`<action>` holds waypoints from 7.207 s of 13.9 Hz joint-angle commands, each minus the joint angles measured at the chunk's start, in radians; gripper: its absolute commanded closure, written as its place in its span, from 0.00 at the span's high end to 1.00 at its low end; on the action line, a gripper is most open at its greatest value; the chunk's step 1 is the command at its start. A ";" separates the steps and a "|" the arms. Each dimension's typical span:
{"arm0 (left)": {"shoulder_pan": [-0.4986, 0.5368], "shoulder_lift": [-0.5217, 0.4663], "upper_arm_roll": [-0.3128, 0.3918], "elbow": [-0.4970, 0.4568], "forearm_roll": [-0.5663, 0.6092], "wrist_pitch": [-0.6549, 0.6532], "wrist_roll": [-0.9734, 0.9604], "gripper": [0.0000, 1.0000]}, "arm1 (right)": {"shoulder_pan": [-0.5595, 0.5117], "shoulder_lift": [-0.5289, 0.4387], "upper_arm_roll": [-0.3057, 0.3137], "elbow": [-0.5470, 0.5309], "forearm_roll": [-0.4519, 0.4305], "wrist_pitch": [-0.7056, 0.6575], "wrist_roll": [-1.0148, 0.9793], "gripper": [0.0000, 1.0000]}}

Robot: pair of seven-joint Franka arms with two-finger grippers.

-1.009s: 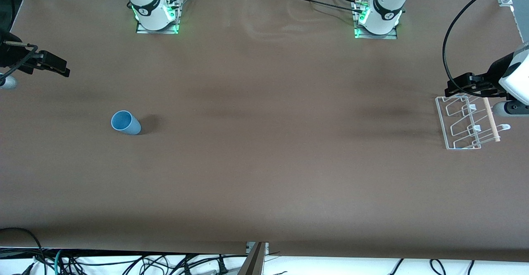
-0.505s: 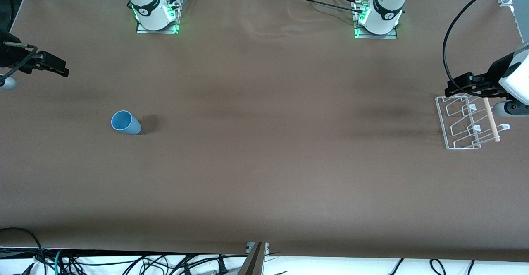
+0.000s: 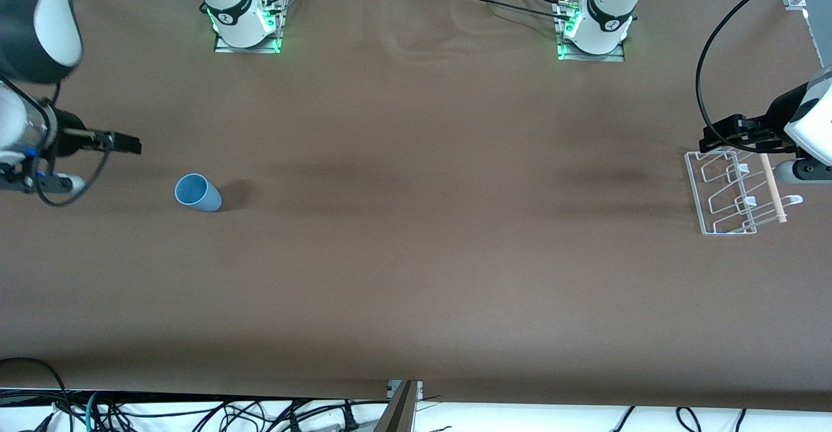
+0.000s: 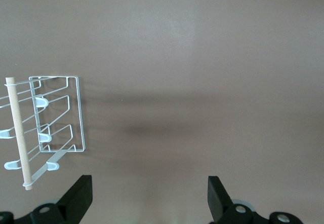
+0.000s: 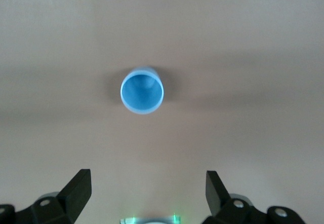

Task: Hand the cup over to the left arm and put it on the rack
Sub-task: 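Lower the right gripper to the blue cup and grasp it, then lift the cup with the right gripper while the left gripper approaches, then close the left gripper on the cup's base beside the right gripper, then carry the cup to the rack with the left gripper while the right gripper retracts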

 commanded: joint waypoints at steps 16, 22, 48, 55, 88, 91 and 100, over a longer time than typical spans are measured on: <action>0.000 0.013 0.000 0.031 -0.028 -0.013 -0.003 1.00 | -0.012 0.046 -0.065 -0.605 0.002 0.832 -0.126 0.00; -0.008 0.018 -0.004 0.030 -0.030 -0.015 -0.004 1.00 | -0.018 0.089 -0.065 -0.482 0.131 0.684 -0.117 0.00; -0.143 0.110 -0.185 -0.090 -0.306 0.368 1.277 1.00 | 0.506 0.326 -0.024 0.089 1.268 0.371 0.101 0.00; -0.171 0.072 -0.267 -0.202 -0.251 0.577 1.341 1.00 | 0.615 0.326 -0.024 0.108 1.449 0.559 0.122 0.00; -0.083 0.065 -0.107 -0.237 -0.124 0.438 1.333 0.00 | 0.627 0.247 -0.103 0.134 1.256 0.406 0.108 1.00; -0.021 0.067 -0.103 -0.248 0.142 0.337 1.332 0.00 | 0.627 0.221 -0.246 0.135 1.024 0.103 0.102 1.00; 0.076 0.035 -0.103 -0.436 0.891 0.048 1.335 0.00 | 0.628 0.073 -0.395 0.131 0.143 -0.187 -0.012 1.00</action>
